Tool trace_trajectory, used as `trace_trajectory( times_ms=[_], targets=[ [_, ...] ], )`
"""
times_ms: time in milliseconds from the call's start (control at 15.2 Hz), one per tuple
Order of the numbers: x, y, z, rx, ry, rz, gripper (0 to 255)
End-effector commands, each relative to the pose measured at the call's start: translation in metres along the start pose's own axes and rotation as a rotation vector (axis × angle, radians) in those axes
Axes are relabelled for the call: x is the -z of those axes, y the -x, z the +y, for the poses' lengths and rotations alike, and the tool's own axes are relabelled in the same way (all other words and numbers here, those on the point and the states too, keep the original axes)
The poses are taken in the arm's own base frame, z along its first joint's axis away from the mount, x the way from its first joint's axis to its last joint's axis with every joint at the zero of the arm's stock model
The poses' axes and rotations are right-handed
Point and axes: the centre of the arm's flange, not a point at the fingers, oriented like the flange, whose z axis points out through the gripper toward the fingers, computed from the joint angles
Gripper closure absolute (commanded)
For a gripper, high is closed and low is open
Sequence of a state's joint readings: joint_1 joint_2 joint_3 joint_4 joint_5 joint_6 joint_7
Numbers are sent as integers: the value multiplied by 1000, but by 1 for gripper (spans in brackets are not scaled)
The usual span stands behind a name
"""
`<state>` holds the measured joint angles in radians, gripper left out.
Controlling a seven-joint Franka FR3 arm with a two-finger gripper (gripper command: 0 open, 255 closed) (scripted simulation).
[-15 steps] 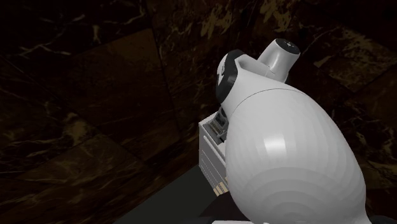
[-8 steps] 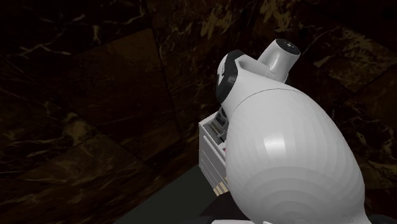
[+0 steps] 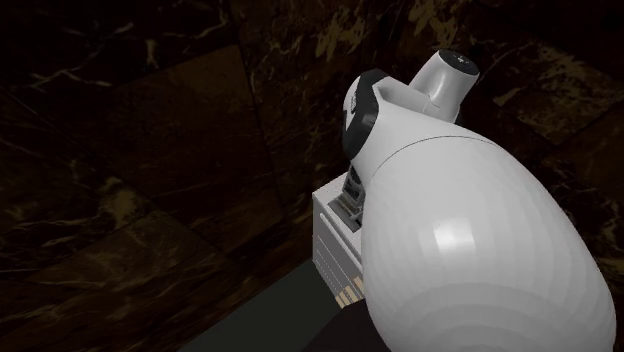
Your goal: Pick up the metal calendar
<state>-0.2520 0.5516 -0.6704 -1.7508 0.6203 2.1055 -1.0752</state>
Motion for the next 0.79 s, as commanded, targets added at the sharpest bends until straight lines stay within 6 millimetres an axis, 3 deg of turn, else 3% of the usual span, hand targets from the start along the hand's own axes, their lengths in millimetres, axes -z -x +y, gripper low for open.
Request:
trace_trajectory(
  times_ms=[0,594,726],
  targets=[
    [12,-1,-3,0,0,1,255],
    [58,-7,-10,0,0,1,255],
    [59,-8,-10,0,0,1,255]
  ],
)
